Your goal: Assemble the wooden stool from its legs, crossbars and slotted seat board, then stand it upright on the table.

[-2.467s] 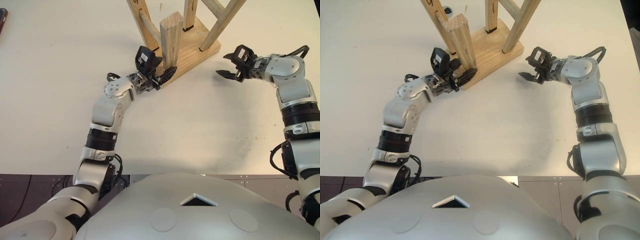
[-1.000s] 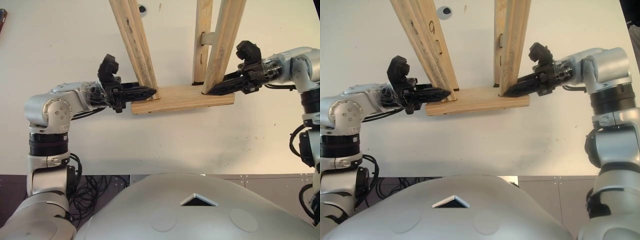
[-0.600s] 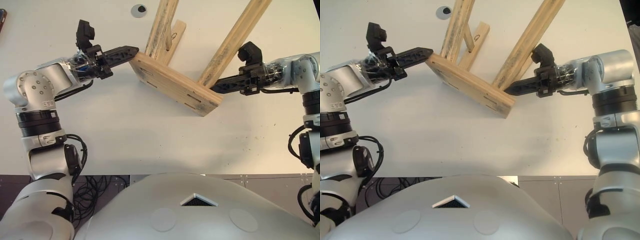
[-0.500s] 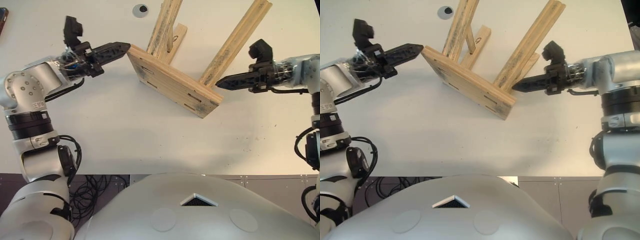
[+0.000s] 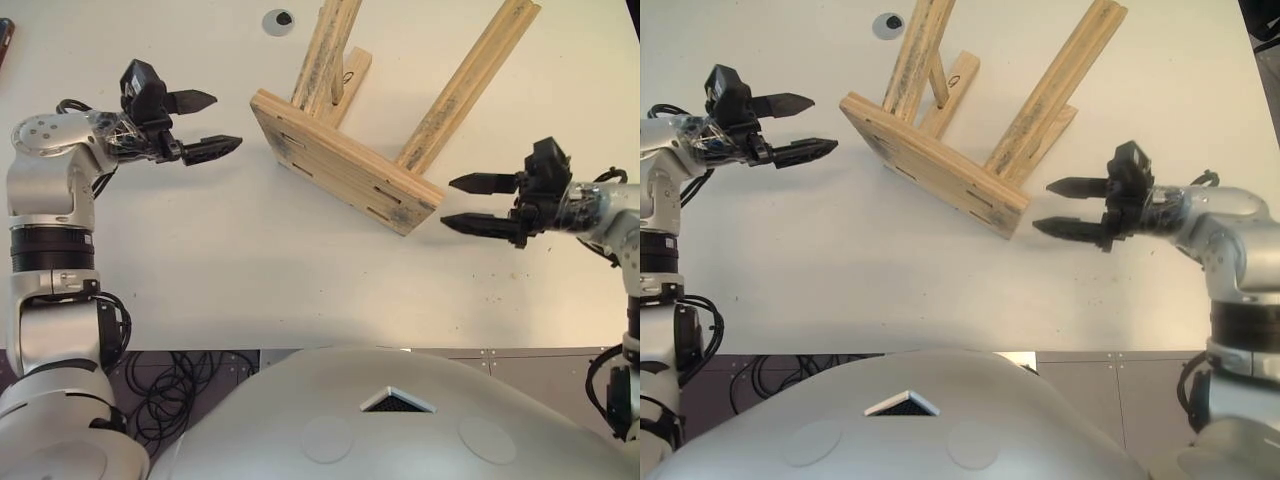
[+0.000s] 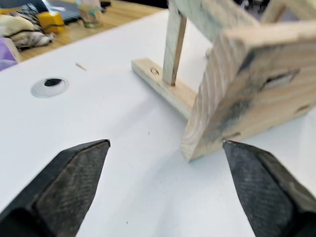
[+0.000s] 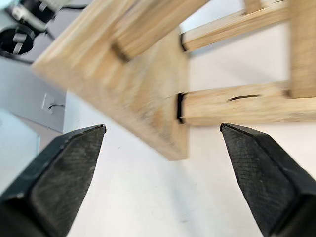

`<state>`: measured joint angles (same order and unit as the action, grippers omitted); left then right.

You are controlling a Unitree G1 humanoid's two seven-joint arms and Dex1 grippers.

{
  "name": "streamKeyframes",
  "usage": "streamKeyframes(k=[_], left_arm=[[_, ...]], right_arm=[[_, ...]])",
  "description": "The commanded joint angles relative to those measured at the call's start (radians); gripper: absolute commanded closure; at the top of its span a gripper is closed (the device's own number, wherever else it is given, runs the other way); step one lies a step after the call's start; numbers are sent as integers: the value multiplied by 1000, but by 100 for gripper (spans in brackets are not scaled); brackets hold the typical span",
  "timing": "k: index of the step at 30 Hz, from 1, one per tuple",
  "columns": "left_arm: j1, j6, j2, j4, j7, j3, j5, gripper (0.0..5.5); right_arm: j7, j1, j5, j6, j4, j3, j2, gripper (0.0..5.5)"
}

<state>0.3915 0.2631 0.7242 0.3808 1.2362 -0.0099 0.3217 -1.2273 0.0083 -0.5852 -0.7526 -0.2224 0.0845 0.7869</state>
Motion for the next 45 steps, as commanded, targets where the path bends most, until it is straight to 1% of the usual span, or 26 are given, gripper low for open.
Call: streamKeyframes(k=[1, 5, 7, 9, 12, 15, 17, 20, 21, 22, 23, 25, 27, 29, 30, 32, 33, 35, 36, 37, 39, 41, 42, 43, 45], left_arm=[[69, -49, -13, 76, 68, -34, -28, 128], [140, -88, -78, 162, 108, -87, -57, 128], [180, -111, -114, 211, 127, -110, -74, 128], [202, -124, -133, 227, 163, -126, -78, 128], [227, -168, -152, 258, 226, -152, -94, 128], [251, -175, -190, 286, 261, -163, -89, 177], [246, -134, -205, 257, 279, -161, -65, 207], [210, -13, -215, 163, 285, -134, 0, 250], [192, 61, -221, 118, 262, -115, 37, 270], [178, 131, -226, 78, 234, -97, 68, 273], [165, 193, -231, 42, 207, -82, 95, 298], [132, 354, -241, -49, 112, -68, 132, 321], [100, 550, -247, -159, 25, -52, 193, 324], [81, 671, -245, -232, -22, -37, 247, 328], [92, 833, -275, -281, -102, 31, 310, 329], [148, 1187, -355, -370, -228, 209, 390, 329], [200, 1295, -389, -359, -309, 296, 441, 329], [273, 1351, -416, -342, -464, 387, 492, 329], [303, 1351, -414, -321, -544, 409, 533, 329], [333, 1351, -412, -306, -631, 428, 564, 332], [379, 1351, -411, -274, -780, 461, 617, 337], [452, 1351, -456, -226, -937, 551, 578, 346], [495, 1351, -480, -197, -1009, 603, 544, 347], [524, 1351, -490, -178, -1058, 630, 531, 347], [563, 1351, -494, -154, -1124, 626, 487, 347]], right_arm=[[127, 36, 21, 28, -104, -70, -95, 122], [258, -3, 116, 77, -50, -165, -184, 122], [340, -31, 166, 106, -3, -182, -226, 151], [371, -66, 225, 166, 69, -192, -226, 188], [291, -129, 257, 264, 205, -202, -186, 233], [170, -209, 282, 363, 362, -224, -144, 277], [118, -253, 290, 387, 427, -232, -135, 308], [39, -312, 298, 387, 494, -250, -127, 357], [1, -335, 289, 359, 505, -259, -126, 366], [-34, -354, 276, 322, 508, -264, -126, 366], [-62, -363, 259, 279, 498, -266, -126, 367], [-126, -378, 199, 132, 451, -259, -110, 367], [-168, -398, 103, -57, 394, -233, -81, 367], [-169, -400, 39, -179, 344, -203, -66, 367], [-187, -425, -29, -295, 320, -169, -44, 367], [-213, -486, -169, -528, 253, -97, -2, 367], [-227, -535, -230, -637, 231, -67, 14, 367], [-236, -661, -303, -805, 258, -4, -4, 367], [-218, -737, -360, -843, 337, 9, -14, 367], [-194, -804, -431, -859, 425, 7, -14, 369], [-139, -878, -562, -862, 545, -14, -3, 377], [-79, -924, -661, -862, 608, -44, 4, 388], [-48, -963, -694, -862, 665, -60, 1, 391], [-12, -1000, -714, -862, 722, -66, -9, 392], [71, -1097, -710, -862, 876, -56, -49, 396]])
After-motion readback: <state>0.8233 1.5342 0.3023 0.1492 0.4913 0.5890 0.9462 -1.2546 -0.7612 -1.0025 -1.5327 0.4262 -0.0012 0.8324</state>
